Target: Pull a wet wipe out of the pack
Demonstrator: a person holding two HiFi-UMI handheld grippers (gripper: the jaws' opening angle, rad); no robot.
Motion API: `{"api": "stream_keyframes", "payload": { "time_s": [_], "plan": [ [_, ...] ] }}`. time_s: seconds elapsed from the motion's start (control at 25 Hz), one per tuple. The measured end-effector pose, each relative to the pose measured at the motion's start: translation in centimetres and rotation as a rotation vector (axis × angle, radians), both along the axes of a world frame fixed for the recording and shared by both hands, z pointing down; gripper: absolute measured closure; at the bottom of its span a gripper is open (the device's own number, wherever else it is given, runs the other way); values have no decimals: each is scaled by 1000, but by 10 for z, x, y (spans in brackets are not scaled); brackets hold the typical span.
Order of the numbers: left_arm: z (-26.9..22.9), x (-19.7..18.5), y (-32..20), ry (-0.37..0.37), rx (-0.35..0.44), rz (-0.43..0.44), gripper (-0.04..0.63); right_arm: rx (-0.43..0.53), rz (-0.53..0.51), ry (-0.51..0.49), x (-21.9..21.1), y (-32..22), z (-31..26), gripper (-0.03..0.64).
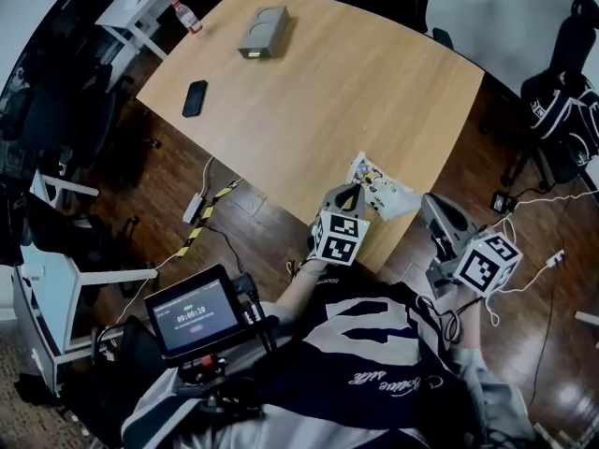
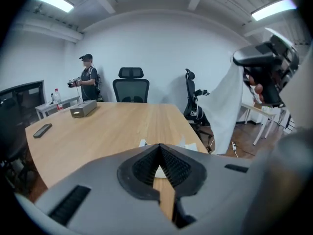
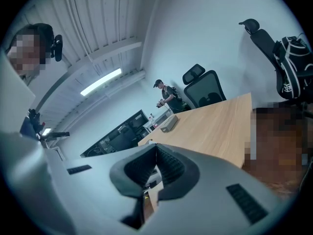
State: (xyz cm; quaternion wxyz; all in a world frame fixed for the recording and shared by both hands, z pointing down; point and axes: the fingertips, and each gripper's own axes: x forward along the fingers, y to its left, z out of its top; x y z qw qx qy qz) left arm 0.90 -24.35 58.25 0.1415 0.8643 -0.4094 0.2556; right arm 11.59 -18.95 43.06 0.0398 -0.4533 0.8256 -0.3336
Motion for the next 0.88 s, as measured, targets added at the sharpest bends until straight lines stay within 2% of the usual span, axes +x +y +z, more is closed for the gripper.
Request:
{"api": "stream_keyframes", "payload": {
  "time_s": [0.2, 0.44, 0.52, 0.68, 0.88],
  "plan": [
    [-31, 9, 39, 121, 3, -101, 592, 7, -53, 6, 13, 42, 0, 618],
    [-72, 26, 106, 306, 1, -239, 592, -34, -113, 4, 41, 108, 15, 618],
    [-78, 26, 132, 348, -3, -277, 592, -56, -133, -5, 47, 130, 25, 618],
    [-77, 22, 174, 328, 5, -304, 592, -97, -164, -20, 49, 167, 46, 618],
    [-76, 21, 207, 257, 28, -257, 592, -115, -192, -11, 39, 197, 62, 618]
  ]
}}
